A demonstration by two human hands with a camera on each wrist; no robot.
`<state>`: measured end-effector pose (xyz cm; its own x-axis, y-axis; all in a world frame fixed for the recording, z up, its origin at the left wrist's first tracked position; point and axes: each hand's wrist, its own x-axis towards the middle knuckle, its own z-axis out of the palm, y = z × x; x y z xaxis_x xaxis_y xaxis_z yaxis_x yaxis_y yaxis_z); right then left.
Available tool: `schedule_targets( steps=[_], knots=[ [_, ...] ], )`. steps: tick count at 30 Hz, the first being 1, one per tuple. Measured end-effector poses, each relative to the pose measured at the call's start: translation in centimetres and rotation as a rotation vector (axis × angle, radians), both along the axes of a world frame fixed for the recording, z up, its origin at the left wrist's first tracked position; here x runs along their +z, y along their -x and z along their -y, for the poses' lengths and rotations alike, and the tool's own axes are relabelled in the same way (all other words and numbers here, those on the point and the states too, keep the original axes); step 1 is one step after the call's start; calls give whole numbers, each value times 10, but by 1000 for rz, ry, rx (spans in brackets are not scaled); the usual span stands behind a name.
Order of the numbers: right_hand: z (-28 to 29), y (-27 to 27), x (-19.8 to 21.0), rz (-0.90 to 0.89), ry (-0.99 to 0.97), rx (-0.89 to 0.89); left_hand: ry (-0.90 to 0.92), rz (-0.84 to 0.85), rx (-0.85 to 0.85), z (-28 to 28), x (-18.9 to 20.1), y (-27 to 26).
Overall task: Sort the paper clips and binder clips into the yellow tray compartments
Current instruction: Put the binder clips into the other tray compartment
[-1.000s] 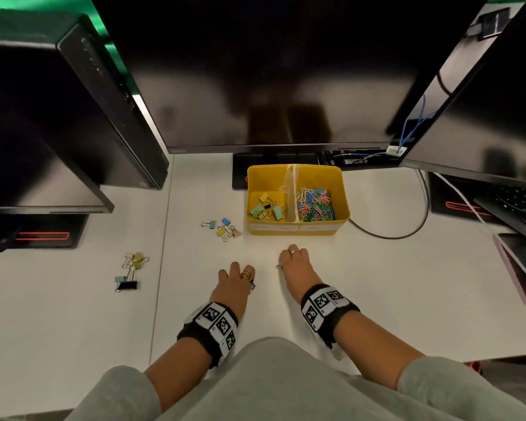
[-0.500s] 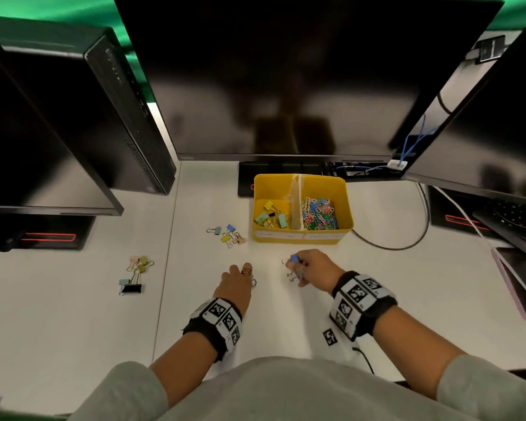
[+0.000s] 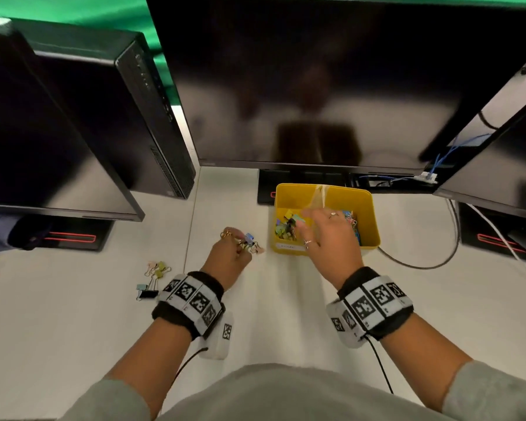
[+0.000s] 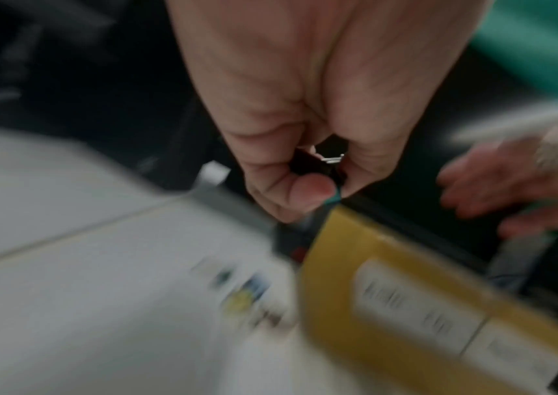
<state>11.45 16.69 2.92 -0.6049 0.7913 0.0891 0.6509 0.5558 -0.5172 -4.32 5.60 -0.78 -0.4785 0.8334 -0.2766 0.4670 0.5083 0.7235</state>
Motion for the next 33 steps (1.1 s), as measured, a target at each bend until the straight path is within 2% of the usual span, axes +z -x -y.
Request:
schedule_targets(
  steps=[2, 4, 7, 9, 11, 13, 14, 17, 20, 23, 26, 28, 31, 33],
  knots=[
    [5, -9, -7, -86, 42, -47, -129, 13, -86, -30, 27, -9],
    [7, -18, -22, -154, 116, -50, -123, -79, -230, -66, 39, -22],
    [11, -24, -39, -166, 225, -7, 137, -242, -474, -102, 35, -33],
    [14, -23, -46, -126, 301, 68, 228, -347, -521, -101, 30, -29],
    [21, -15, -52, -47, 344, 186, 112, -432, -421, -80, 29, -16],
    [29, -1, -62, 27, 358, 306, 2, -449, -223, -47, 18, 7],
    [33, 9, -66, 59, 346, 345, 17, -448, -108, -28, 9, 21],
    [42, 43, -85, 132, 254, 417, 244, -429, 173, 33, -21, 53],
    [48, 77, -103, 200, 157, 443, 472, -481, 299, 75, -44, 65],
    [54, 97, -113, 405, 133, 387, 677, -339, 361, 93, -59, 68],
    [54, 102, -119, 503, 125, 335, 710, -230, 344, 91, -66, 61],
    [53, 103, -125, 539, 124, 368, 728, -319, 232, 87, -67, 53],
    [48, 96, -129, 549, 124, 446, 760, -566, -23, 81, -65, 35],
    [49, 82, -122, 518, 201, 485, 759, -582, -118, 76, -66, 23]
  ],
)
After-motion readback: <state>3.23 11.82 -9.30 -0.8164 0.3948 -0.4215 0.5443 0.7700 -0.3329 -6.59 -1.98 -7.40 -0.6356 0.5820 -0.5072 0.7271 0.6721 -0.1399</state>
